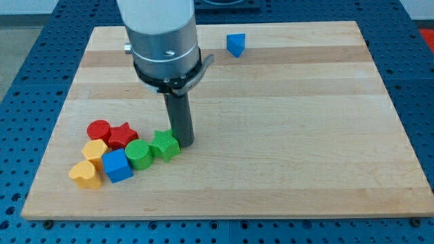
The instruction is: Move the blue triangle to the red star
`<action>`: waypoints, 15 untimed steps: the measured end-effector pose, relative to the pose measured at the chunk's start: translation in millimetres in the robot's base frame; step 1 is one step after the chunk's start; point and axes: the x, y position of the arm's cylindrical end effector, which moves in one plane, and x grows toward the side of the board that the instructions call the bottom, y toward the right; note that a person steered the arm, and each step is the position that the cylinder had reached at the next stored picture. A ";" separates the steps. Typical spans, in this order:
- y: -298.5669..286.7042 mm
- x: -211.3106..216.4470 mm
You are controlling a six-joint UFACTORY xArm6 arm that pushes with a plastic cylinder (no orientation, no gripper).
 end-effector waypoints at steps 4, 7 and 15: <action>30.4 56.0; 115.1 -41.4; 110.8 -267.9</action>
